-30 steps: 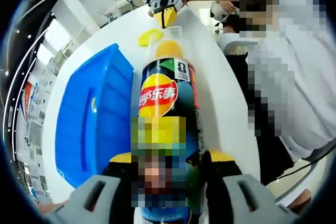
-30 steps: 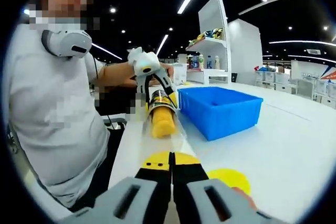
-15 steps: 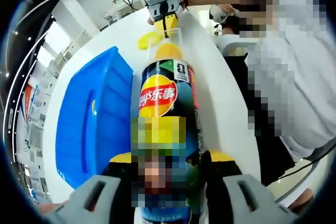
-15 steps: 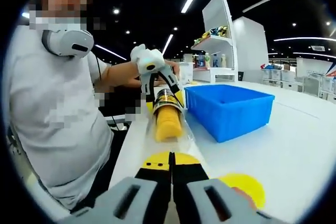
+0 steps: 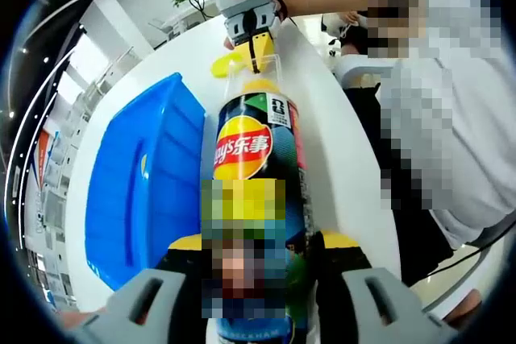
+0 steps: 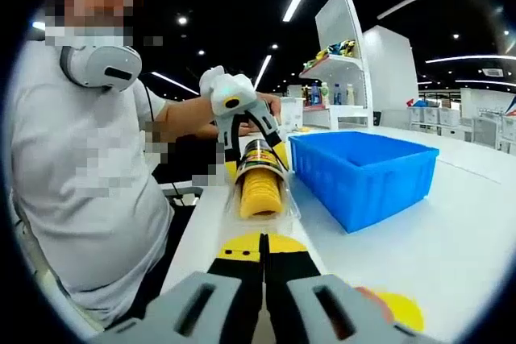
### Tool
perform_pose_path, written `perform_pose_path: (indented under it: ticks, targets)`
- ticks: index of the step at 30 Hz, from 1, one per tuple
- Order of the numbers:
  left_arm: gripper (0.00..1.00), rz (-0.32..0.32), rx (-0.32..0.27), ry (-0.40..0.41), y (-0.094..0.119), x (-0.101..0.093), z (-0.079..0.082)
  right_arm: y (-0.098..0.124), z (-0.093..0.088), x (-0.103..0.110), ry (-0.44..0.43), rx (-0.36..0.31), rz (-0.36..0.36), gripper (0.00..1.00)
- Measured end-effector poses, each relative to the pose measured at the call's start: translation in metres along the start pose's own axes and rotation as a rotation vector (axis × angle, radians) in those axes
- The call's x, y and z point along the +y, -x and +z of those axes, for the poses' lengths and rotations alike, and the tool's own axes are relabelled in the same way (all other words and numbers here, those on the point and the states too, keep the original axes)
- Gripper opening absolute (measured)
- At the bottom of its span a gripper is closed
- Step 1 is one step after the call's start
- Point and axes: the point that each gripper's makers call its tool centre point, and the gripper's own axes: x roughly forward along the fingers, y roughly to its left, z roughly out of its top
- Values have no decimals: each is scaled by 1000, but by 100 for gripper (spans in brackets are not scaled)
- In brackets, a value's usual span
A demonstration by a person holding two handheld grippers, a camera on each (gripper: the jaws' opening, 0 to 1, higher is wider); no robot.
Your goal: Open the lid of the chip container on the table, take out the chips, place them into the box in front of the container, and close the lid
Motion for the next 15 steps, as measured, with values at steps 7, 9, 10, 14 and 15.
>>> perform_pose_path:
  ticks: [7,9,10,14,15]
  targets:
    - [51,0,0,-1,0,-1,1,-20,4,1,20,-5,28,1]
    - [51,2,-2,-1,0,-1,2,-27,6,2,23,-11,33,1]
    - [51,3,-2,-1,0,-1,2,-28,6,2,24,-12,34,1]
    - [51,-1,-3,3,0,-1,1,-35,8,2,28,-10,46,1]
    - [51,-2,-4,3,0,-1,1,-36,9,2,29,-8,48,1]
